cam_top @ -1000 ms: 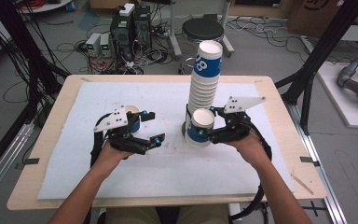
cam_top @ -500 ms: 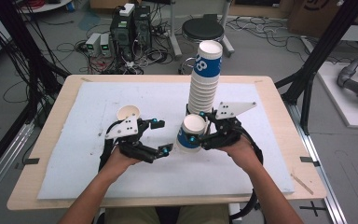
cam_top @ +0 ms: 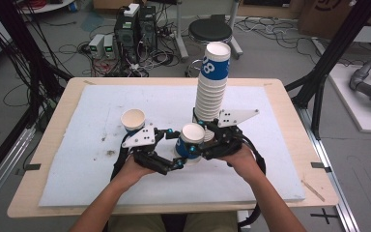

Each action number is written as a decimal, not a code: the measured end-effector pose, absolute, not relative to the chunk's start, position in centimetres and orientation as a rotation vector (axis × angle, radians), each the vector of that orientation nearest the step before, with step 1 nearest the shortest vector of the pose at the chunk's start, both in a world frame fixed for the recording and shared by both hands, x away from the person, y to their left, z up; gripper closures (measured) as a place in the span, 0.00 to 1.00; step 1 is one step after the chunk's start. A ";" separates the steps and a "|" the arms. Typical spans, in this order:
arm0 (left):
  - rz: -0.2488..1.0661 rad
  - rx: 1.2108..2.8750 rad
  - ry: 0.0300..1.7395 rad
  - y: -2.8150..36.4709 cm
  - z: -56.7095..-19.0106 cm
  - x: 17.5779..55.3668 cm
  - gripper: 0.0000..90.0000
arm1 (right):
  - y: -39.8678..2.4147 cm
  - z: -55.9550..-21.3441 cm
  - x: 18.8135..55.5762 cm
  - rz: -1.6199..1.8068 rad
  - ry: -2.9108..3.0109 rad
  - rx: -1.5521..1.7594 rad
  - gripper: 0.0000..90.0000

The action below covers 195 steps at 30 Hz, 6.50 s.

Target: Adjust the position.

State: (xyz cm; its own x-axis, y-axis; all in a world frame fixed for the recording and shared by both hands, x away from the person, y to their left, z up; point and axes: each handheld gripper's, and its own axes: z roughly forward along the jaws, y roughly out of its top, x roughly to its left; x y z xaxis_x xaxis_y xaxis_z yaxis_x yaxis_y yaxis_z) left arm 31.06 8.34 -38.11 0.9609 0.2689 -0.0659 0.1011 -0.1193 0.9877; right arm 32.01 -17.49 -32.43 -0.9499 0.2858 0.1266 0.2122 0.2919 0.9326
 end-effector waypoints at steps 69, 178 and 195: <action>0.095 1.813 0.226 10.8 -35.8 31.6 0.17 | -16.0 -30.2 33.5 1.341 2.819 0.161 0.32; 0.002 1.816 0.265 11.3 -34.7 31.8 0.17 | -15.9 -31.2 32.8 1.334 2.822 0.104 0.31; -0.029 1.675 0.306 11.4 -36.3 31.7 0.13 | -17.7 -33.8 32.4 1.663 2.648 0.252 0.31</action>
State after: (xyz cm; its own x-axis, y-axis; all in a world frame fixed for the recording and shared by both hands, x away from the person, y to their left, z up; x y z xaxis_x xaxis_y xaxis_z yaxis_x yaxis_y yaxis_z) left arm 31.68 11.43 -36.26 0.9631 0.1830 -0.1975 0.2173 -0.0949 0.9715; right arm 32.41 -17.66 -33.83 -0.9871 0.1378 0.0817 0.1335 0.4251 0.8953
